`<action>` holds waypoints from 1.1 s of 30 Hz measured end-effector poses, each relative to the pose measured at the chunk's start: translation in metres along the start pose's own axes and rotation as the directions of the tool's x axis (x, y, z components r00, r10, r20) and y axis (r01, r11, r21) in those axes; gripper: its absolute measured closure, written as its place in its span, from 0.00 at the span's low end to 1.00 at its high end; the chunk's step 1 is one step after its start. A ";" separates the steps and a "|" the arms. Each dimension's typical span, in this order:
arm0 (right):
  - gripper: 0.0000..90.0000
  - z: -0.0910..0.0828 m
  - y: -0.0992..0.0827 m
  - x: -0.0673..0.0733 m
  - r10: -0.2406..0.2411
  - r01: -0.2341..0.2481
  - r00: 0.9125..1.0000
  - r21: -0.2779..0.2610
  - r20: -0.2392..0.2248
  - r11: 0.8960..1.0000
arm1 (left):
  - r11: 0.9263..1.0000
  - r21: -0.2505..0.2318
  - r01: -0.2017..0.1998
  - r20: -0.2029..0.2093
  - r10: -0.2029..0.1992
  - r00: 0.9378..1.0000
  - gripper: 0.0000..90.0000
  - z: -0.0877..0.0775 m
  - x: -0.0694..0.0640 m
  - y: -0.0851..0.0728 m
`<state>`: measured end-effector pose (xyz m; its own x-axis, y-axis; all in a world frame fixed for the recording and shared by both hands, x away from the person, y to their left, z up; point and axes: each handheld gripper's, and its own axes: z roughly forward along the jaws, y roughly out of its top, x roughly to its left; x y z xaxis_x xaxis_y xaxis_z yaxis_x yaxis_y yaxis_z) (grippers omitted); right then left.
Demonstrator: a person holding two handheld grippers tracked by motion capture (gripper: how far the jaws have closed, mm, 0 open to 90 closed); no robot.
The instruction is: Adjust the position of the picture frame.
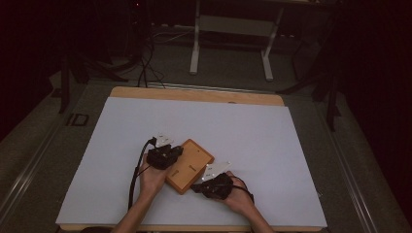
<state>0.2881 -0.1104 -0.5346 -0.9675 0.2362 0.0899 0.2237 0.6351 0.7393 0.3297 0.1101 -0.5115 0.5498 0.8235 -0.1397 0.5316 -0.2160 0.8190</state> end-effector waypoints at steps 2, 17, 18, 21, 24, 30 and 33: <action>1.00 0.001 0.003 0.004 -0.016 0.015 1.000 -0.009 -0.018 1.000 | 1.000 -0.008 0.007 0.020 -0.007 1.000 0.93 0.000 -0.001 0.000; 1.00 0.007 0.009 0.020 -0.085 0.085 0.993 0.005 -0.080 0.996 | 0.997 -0.021 -0.080 0.126 0.082 0.989 0.93 0.008 -0.012 -0.002; 0.99 0.000 0.010 0.019 -0.097 0.097 0.992 -0.013 -0.079 0.995 | 0.996 -0.021 -0.084 0.135 0.086 0.987 0.93 0.008 -0.013 -0.003; 0.99 -0.012 0.011 0.014 -0.096 0.093 0.994 -0.047 -0.055 0.995 | 0.995 -0.015 -0.098 0.135 0.099 0.986 0.93 0.010 -0.015 -0.003; 0.99 -0.024 0.007 0.001 -0.051 0.052 0.999 -0.070 0.011 0.996 | 0.994 -0.016 -0.106 0.146 0.107 0.984 0.93 0.010 -0.017 -0.003; 0.99 -0.045 -0.002 -0.022 0.047 -0.030 0.990 -0.129 0.133 0.991 | 0.991 -0.032 -0.131 0.168 0.134 0.977 0.93 0.008 -0.022 -0.002; 0.99 -0.059 -0.011 -0.038 0.117 -0.085 0.974 -0.167 0.192 0.982 | 0.990 -0.039 -0.135 0.178 0.140 0.974 0.93 0.007 -0.025 0.000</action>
<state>0.3151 -0.1693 -0.5069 -0.8940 0.4457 0.0460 0.2824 0.4807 0.8301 0.3205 0.0856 -0.5123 0.7246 0.6785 -0.1208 0.4268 -0.3041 0.8517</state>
